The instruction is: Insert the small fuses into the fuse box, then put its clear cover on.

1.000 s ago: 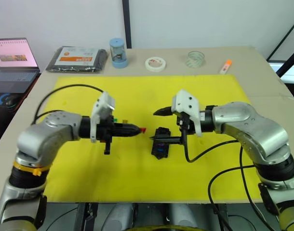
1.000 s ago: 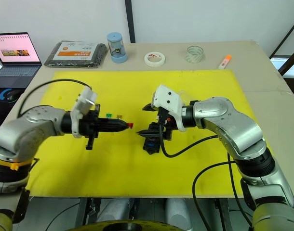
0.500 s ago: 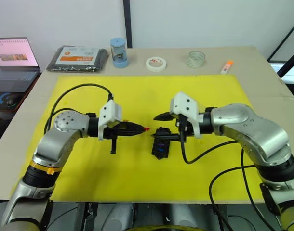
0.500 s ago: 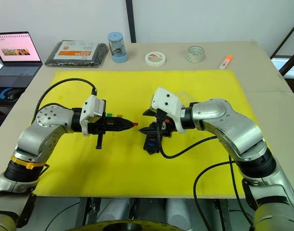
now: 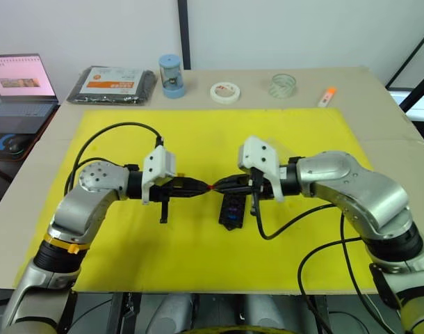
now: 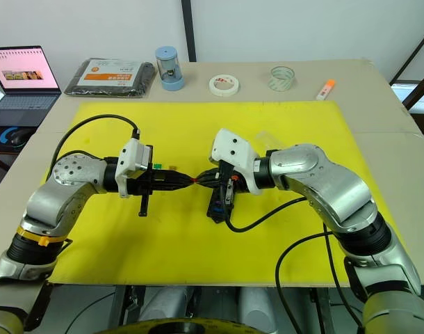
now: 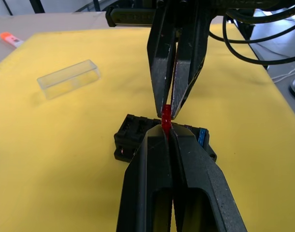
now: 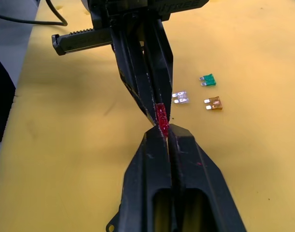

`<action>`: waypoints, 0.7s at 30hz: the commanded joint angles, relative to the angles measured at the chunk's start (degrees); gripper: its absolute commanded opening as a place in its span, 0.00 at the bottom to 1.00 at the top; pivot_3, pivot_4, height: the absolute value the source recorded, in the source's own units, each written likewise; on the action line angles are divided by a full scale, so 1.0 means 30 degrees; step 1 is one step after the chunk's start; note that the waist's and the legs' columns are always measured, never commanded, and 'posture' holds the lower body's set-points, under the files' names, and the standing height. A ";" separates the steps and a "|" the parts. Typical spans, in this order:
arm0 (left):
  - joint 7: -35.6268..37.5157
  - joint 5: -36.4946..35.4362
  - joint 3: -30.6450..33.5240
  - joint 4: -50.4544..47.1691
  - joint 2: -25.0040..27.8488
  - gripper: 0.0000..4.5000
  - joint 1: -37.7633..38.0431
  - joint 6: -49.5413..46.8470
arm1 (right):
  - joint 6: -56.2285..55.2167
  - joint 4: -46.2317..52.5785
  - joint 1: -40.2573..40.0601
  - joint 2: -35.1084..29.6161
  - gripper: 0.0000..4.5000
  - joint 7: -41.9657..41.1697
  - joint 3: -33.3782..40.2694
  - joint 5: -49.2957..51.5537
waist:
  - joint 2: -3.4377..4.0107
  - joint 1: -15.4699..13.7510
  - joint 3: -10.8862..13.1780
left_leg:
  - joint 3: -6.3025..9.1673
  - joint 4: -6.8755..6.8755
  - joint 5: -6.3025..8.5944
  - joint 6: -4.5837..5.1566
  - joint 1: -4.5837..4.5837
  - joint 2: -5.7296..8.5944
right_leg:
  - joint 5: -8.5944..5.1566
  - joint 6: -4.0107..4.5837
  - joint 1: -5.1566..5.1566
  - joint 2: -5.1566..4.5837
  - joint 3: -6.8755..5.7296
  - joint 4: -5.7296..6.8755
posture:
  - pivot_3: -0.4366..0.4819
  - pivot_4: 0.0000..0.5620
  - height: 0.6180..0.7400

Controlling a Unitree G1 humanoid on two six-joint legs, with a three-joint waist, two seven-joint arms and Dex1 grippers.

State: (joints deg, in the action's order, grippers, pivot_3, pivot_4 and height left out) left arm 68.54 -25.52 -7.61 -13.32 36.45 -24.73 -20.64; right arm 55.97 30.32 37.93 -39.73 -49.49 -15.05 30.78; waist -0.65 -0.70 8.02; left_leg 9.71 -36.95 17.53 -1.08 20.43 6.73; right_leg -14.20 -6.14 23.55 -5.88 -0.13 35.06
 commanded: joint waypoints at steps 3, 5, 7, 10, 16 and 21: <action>0.0111 -0.0159 0.0063 -0.0758 0.0088 0.00 0.0079 0.0320 | -0.0039 0.0561 0.0537 0.0135 0.01 -0.0017 0.0328 0.0322 | 0.0000 0.0005 0.0000 | 0.0000 0.0000 0.0000 0.0000 0.0000 0.0000 | 0.0000 0.0000 0.0000 0.0000 0.0000 0.0000 | 0.48 0.27 1.00; 0.0129 -0.0376 0.0181 -0.0891 0.0095 0.05 0.0152 0.0197 | 0.0044 0.0559 0.0580 0.0097 0.00 -0.0068 0.0366 0.0407 | 0.0000 0.0004 0.0000 | 0.0000 0.0000 0.0000 0.0000 0.0000 0.0000 | 0.0000 0.0000 0.0000 0.0000 0.0000 0.0000 | 0.48 0.27 1.00; 0.0196 -0.0602 0.0289 -0.1028 0.0151 0.14 0.0256 0.0038 | 0.0103 0.0565 0.0615 -0.0041 0.00 -0.0142 0.0445 0.0450 | 0.0000 0.0012 0.0000 | -0.0001 0.0000 0.0000 0.0000 0.0000 0.0000 | 0.0000 0.0000 0.0000 0.0000 0.0000 0.0000 | 0.48 0.27 1.00; 0.0200 -0.0515 0.0375 -0.0927 0.0129 0.33 0.0590 0.0424 | 0.0162 0.0595 0.0592 -0.0507 0.00 -0.0278 0.0547 0.0425 | 0.0000 0.0004 0.0000 | 0.0000 0.0000 0.0000 0.0000 -0.0002 0.0000 | 0.0000 0.0000 -0.0001 -0.0001 0.0000 0.0000 | 0.48 0.27 1.00; 0.0562 0.0616 -0.0518 -0.0489 -0.0183 0.82 0.2273 0.2643 | 0.0065 0.1250 -0.0110 -0.2586 0.00 -0.0314 0.0126 -0.0515 | 0.0001 -0.0016 0.0001 | -0.0002 0.0004 0.0002 0.0004 0.0000 -0.0001 | 0.0000 0.0000 0.0000 -0.0001 -0.0001 -0.0007 | 0.48 0.27 1.00; -0.0167 0.1407 -0.1267 0.0500 -0.1558 0.99 0.2554 0.3745 | -0.0441 0.1428 -0.0942 -0.3346 0.00 0.0018 -0.0649 -0.1775 | -0.0003 -0.0035 -0.0001 | -0.0007 -0.0011 0.0007 0.0012 0.0000 0.0000 | 0.0000 -0.0001 -0.0020 -0.0009 -0.0005 -0.0014 | 0.48 0.27 1.00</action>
State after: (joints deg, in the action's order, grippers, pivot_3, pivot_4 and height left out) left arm 69.01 -22.01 -10.97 -12.13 32.41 -17.28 -11.08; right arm 55.94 32.71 34.94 -48.68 -49.65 -17.04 26.97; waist -0.66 -0.80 8.01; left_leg 9.69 -36.99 17.56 -1.04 20.42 6.73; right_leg -14.20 -6.14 23.49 -5.90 -0.14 35.02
